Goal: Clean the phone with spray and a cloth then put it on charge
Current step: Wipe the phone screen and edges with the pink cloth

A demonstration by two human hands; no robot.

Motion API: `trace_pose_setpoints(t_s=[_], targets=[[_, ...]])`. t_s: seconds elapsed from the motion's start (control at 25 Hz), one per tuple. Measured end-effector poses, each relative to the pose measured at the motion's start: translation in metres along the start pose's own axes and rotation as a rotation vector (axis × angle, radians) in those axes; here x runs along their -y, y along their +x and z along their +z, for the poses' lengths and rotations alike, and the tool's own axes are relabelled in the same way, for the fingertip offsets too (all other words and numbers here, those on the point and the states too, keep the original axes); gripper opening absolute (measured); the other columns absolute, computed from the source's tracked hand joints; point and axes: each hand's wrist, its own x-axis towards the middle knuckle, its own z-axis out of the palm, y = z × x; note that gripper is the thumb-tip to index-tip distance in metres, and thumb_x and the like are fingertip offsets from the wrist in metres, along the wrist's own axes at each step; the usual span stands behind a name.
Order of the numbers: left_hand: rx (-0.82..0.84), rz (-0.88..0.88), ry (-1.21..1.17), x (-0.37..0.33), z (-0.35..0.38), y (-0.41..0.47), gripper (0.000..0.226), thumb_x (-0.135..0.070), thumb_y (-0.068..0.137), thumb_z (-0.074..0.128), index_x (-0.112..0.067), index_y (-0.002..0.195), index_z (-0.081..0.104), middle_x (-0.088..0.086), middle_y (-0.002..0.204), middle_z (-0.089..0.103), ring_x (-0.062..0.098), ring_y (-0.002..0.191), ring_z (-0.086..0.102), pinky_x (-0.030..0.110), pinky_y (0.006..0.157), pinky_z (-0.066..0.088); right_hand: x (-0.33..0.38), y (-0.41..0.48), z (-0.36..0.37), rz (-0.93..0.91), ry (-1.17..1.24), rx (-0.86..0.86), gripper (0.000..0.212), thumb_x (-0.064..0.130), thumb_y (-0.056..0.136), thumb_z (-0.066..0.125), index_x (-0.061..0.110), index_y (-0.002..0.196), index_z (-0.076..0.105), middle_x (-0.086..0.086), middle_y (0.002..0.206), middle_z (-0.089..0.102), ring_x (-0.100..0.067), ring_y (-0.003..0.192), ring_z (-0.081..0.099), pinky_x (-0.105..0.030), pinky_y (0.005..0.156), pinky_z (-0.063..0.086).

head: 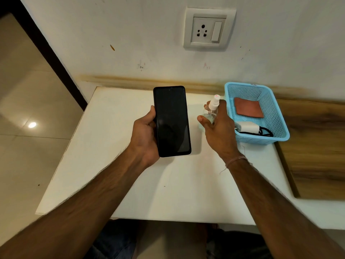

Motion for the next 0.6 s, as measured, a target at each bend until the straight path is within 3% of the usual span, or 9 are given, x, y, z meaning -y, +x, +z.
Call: trace_pose_setpoints(t_s=[0.12,0.24,0.32,0.4,0.52,0.56,0.6], targets=[[0.005,-0.008,-0.005,0.000,0.001,-0.001,0.047,-0.053,0.100,0.047,-0.020,0.108,0.080,0.007,0.119,0.074,0.029,0.102,0.073,0.045,0.085,0.060,-0.005,0.002,0.000,0.005,-0.006,-0.003,0.055,0.024,0.089,0.066,0.011,0.135,0.038,-0.009,0.129,0.056,-0.028,0.120,0.055,-0.033,0.098,0.042],[0.013,-0.007,-0.007,0.000,0.001,-0.001,0.048,-0.053,0.100,0.047,-0.019,0.115,0.077,0.008,0.121,0.073,0.030,0.106,0.072,0.045,0.088,0.059,-0.006,0.000,-0.002,0.057,-0.007,0.059,0.074,0.029,0.086,0.070,0.018,0.145,0.027,-0.007,0.142,0.048,-0.027,0.128,0.049,-0.039,0.102,0.042],[0.021,-0.001,-0.011,0.000,0.001,-0.001,0.049,-0.053,0.100,0.047,-0.018,0.120,0.074,0.008,0.123,0.072,0.030,0.109,0.071,0.045,0.091,0.058,-0.002,0.002,-0.013,0.087,0.111,0.034,0.082,0.035,0.081,0.074,0.024,0.146,0.025,-0.007,0.146,0.044,-0.022,0.129,0.049,-0.035,0.104,0.044],[0.028,-0.009,-0.021,-0.001,0.000,0.000,0.047,-0.053,0.099,0.048,-0.019,0.117,0.076,0.006,0.121,0.073,0.029,0.106,0.072,0.044,0.088,0.059,-0.001,0.010,-0.035,0.034,0.230,-0.148,0.067,0.036,0.082,0.073,0.022,0.138,0.038,-0.008,0.135,0.055,-0.013,0.118,0.058,-0.023,0.095,0.050],[0.040,-0.013,-0.030,-0.001,0.000,0.000,0.046,-0.052,0.100,0.048,-0.020,0.111,0.079,0.006,0.117,0.075,0.028,0.100,0.074,0.043,0.082,0.061,-0.011,0.041,-0.074,0.020,0.055,-0.418,0.027,0.027,0.087,0.068,0.015,0.109,0.060,-0.002,0.100,0.069,0.006,0.083,0.066,-0.010,0.078,0.051],[0.041,-0.013,-0.028,-0.002,0.001,0.000,0.046,-0.051,0.100,0.048,-0.020,0.111,0.079,0.006,0.116,0.075,0.028,0.098,0.075,0.043,0.080,0.062,-0.014,0.055,-0.085,0.075,-0.073,-0.385,0.022,0.025,0.085,0.067,0.012,0.103,0.064,0.001,0.089,0.068,0.013,0.073,0.063,-0.002,0.071,0.045],[0.038,-0.015,-0.026,-0.001,0.002,-0.001,0.045,-0.052,0.100,0.048,-0.020,0.110,0.079,0.005,0.116,0.075,0.028,0.098,0.075,0.043,0.079,0.062,-0.021,0.069,-0.092,0.156,-0.213,-0.275,0.021,0.026,0.084,0.066,0.011,0.100,0.066,0.002,0.083,0.066,0.011,0.069,0.062,-0.001,0.069,0.043]])
